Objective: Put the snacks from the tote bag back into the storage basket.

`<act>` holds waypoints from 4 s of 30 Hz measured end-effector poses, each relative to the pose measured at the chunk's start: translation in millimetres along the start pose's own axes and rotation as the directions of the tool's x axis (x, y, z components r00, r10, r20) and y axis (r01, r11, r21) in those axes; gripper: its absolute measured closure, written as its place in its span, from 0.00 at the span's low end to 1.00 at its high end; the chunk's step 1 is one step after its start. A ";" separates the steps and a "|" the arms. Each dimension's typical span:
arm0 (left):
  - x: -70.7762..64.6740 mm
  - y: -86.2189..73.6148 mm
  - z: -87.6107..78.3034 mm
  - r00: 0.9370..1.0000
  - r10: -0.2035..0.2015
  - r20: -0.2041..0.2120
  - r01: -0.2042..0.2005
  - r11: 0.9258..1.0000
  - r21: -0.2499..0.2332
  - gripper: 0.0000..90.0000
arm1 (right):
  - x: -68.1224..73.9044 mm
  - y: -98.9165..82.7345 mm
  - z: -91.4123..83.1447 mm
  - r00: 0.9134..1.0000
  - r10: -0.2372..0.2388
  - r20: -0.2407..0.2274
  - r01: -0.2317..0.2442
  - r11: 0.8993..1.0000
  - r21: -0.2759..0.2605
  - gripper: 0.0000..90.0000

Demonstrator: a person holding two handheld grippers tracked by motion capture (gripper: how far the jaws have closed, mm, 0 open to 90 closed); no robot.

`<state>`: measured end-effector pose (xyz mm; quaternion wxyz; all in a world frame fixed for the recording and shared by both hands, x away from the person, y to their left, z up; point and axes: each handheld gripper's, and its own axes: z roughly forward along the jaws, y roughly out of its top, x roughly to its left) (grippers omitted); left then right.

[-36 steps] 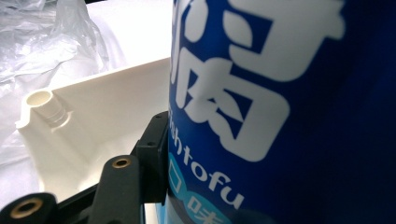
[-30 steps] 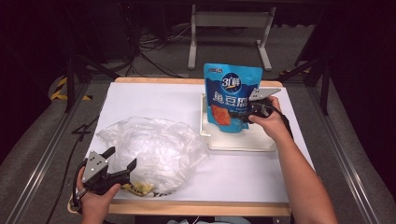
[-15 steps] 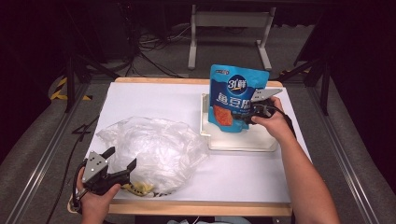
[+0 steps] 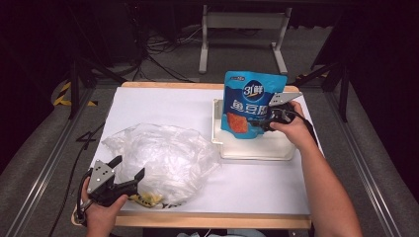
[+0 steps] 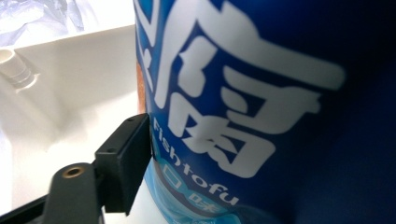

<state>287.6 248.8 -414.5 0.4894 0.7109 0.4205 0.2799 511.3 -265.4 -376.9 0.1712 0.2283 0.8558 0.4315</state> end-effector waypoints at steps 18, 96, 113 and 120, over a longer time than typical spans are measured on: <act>-1.0 0.2 1.8 1.000 0.000 0.004 0.000 1.000 0.003 0.17 | 13.1 2.1 -28.0 0.995 0.074 0.073 -0.068 0.994 -0.084 0.10; -1.1 1.1 4.4 1.000 0.000 0.009 0.000 1.000 0.002 0.17 | 154.5 -50.3 -58.4 0.981 0.179 0.076 -0.162 0.969 -0.188 0.04; -1.3 1.6 3.1 1.000 0.001 0.013 -0.001 1.000 -0.009 0.17 | 152.5 -55.9 -53.6 0.979 0.194 0.058 -0.179 0.963 -0.201 0.04; -1.9 1.9 3.8 1.000 0.005 0.019 -0.005 1.000 -0.012 0.16 | 153.7 -54.3 -56.2 0.980 0.189 0.062 -0.171 0.959 -0.226 0.04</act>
